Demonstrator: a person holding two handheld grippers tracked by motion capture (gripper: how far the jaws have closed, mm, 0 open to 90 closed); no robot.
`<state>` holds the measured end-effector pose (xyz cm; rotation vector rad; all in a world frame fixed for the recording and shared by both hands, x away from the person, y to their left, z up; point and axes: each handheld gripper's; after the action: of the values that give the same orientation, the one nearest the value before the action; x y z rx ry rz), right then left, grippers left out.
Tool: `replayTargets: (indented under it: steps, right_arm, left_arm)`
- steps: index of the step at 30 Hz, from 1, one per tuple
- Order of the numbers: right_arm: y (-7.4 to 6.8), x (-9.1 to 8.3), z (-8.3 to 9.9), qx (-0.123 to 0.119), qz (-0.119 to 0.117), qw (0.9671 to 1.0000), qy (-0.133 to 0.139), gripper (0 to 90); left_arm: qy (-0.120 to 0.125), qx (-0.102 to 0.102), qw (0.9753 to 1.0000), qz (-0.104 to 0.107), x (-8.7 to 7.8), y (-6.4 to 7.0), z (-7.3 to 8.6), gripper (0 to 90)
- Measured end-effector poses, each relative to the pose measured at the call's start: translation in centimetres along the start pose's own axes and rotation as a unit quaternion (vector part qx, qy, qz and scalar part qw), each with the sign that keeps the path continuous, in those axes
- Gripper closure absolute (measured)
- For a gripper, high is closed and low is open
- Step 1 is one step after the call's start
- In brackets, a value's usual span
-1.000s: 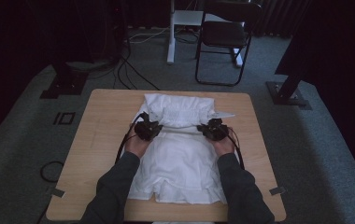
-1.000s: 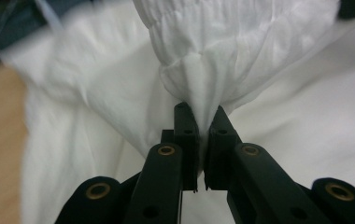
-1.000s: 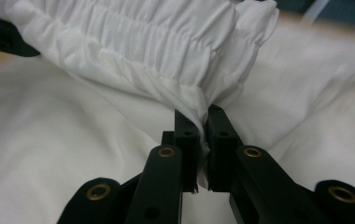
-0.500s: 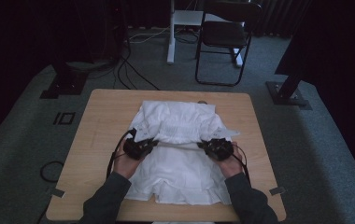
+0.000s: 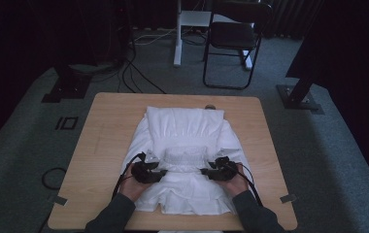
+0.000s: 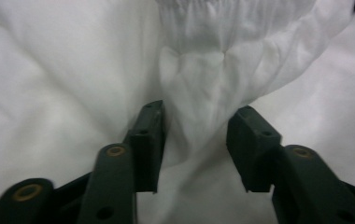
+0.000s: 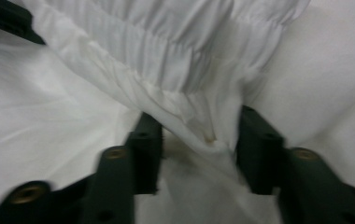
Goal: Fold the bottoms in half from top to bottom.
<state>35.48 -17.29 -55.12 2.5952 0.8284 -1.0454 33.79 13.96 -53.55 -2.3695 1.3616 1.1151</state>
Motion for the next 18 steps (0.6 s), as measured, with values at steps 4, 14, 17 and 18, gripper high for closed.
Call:
replayTargets:
  steps: [4, 14, 17, 18]
  right_arm:
    - [0.3, -1.5, -0.4, -0.001, -0.004, 0.9998, 0.018, 39.5]
    - [3.9, -0.1, -3.6, 0.072, 0.047, 0.9956, 0.036, 80.3]
    - [3.9, 2.3, -3.7, 0.066, 0.049, 0.9966, 0.006, 77.0]
    - [3.9, 2.7, -3.6, 0.066, 0.044, 0.9968, 0.001, 76.9]
  left_arm:
    - [0.051, -0.011, 0.9985, 0.015, -2.5, -0.4, -0.9, 53.4]
    - [0.017, -0.055, 0.9983, 0.008, 1.3, -4.1, -4.3, 90.0]
    - [0.004, -0.049, 0.9987, 0.012, 2.6, -4.0, -4.1, 90.0]
    - [0.008, -0.049, 0.9987, 0.01, 2.7, -3.8, -3.9, 89.5]
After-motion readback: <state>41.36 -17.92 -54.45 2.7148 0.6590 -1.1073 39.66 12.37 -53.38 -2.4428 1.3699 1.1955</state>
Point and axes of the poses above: each handheld gripper's, and its own axes: x roughly forward along the jaws, z roughly out of its underside, y roughly to its right, and after that the axes turned 14 degrees about z, right-handed
